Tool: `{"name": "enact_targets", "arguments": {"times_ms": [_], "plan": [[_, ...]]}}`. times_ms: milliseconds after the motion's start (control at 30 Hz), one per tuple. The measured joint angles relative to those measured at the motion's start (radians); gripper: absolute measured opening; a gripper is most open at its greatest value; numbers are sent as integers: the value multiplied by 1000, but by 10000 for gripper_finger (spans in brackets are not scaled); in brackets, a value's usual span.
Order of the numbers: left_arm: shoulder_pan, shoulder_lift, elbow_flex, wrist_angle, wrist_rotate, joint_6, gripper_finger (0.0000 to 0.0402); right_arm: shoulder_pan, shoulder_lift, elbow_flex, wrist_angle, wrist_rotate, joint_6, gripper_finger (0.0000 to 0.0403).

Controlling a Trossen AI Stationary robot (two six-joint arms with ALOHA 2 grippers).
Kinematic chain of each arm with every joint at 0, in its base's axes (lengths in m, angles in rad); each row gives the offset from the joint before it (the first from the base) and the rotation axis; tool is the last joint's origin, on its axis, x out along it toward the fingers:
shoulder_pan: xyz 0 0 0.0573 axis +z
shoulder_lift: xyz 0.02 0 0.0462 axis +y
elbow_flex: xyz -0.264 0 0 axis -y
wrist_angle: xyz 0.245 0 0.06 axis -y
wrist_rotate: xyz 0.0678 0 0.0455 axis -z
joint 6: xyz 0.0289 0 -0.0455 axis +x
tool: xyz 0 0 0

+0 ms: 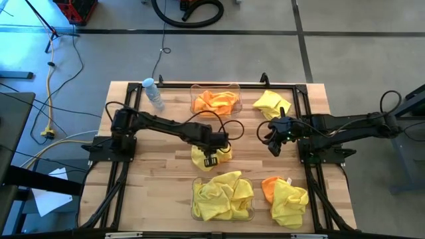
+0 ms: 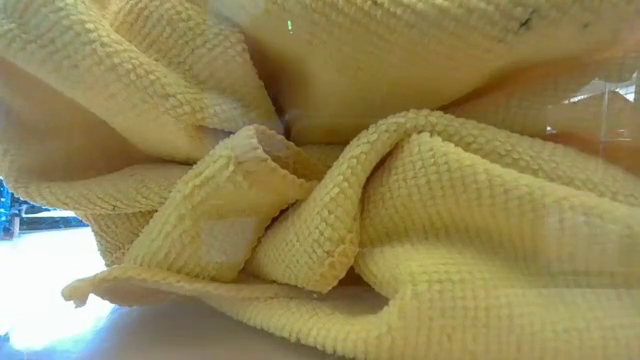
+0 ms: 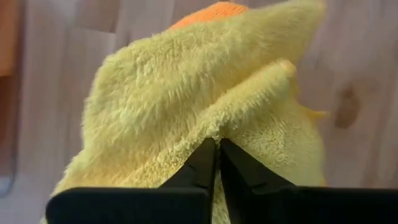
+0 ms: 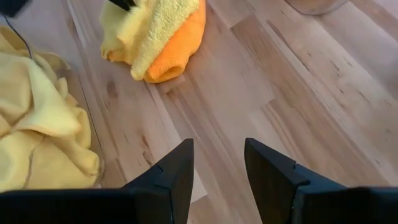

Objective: Sort microfiber towel by color & place in baskets
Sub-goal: Put the yellow microfiber towel into the bottom transparent bin

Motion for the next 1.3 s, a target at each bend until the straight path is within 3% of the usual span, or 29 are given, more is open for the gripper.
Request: {"name": "enact_targets", "arguments": {"times_ms": [200,400,700,867,1033,1300], "plan": [[-48,-141,-1,-19,-33,-38,1,0,0,0,0,-3,55,138],[-139,-334,-1,-2,-132,-89,0,0,0,0,1,-2,110,138],[-321,-531,-1,238,-271,-99,0,1,0,0,1,43,161,138],[-413,-535,0,447,-284,-90,0,1,0,0,1,43,161,138],[-481,-473,0,628,-362,-111,0,1,1,1,1,43,152,138],[-528,-314,0,754,-452,-219,0,1,1,1,1,37,134,138]]}}
